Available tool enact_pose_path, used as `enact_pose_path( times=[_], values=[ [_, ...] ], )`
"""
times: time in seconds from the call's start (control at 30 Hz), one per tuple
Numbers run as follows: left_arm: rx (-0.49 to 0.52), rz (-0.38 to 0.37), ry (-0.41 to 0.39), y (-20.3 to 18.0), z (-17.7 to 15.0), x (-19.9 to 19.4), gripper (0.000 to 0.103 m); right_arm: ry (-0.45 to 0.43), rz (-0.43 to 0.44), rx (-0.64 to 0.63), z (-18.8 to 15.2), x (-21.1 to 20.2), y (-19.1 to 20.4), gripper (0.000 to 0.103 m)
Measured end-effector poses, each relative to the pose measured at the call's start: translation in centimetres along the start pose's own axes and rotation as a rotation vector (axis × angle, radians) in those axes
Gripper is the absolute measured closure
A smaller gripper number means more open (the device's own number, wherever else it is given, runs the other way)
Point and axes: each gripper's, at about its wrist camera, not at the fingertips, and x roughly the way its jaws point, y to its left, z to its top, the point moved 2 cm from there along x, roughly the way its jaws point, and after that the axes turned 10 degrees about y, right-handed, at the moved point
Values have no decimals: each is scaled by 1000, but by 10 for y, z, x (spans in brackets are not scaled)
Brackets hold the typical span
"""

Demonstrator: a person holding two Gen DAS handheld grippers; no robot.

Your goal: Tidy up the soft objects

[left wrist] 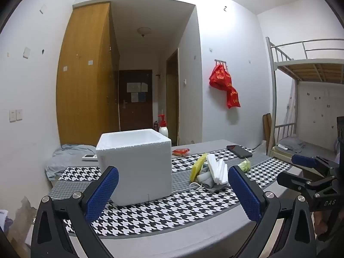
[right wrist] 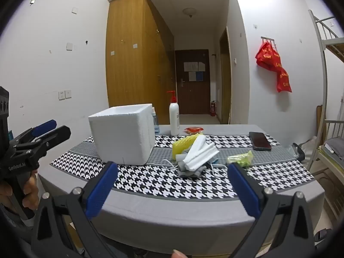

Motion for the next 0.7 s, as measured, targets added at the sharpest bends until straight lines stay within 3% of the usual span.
enact_pose_path(
  times=[0.7],
  values=[
    [-12, -5, 15, 7, 0, 3, 1, 5, -1, 1, 3, 1, -1, 0]
  ],
)
